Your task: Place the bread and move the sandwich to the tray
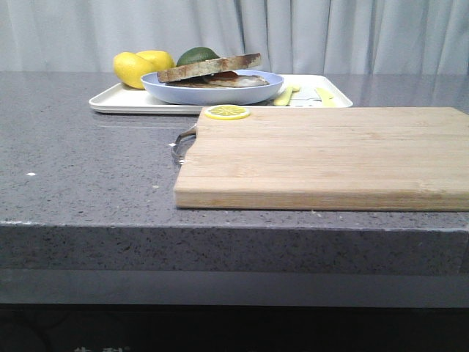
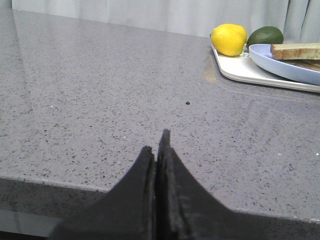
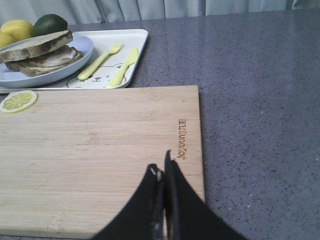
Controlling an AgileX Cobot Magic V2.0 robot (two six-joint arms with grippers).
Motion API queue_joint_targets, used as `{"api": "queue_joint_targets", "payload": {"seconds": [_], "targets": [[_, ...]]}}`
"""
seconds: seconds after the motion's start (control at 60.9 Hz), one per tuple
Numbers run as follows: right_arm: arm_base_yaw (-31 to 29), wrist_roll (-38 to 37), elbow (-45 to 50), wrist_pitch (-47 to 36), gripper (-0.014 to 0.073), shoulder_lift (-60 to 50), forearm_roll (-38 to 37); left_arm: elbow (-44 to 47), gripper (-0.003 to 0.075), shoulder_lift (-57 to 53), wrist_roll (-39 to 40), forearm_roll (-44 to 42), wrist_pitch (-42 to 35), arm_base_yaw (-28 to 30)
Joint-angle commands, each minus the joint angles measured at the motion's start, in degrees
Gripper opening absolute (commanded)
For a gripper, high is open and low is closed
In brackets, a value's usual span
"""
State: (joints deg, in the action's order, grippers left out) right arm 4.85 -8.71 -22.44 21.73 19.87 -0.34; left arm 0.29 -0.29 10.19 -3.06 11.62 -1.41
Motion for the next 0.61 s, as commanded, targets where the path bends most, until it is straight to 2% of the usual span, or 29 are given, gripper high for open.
{"api": "queue_joint_targets", "payload": {"seconds": [0.0,0.345,0.591], "targets": [[-0.1,0.2,-1.6,-4.3,-0.0064,0.3,0.0,0.0,-0.0020,-1.3,0.5,0.5,-5.0,0.0],[-0.1,0.2,-1.4,-5.9,-0.0064,0.3,-1.0,0.0,-0.0020,-1.3,0.5,0.5,-5.0,0.0],[-0.1,0.2,7.4,-24.6,-0.0064,-1.4,-1.0,0.0,-0.0020,-1.3,0.5,0.5,-5.0,0.0]]}}
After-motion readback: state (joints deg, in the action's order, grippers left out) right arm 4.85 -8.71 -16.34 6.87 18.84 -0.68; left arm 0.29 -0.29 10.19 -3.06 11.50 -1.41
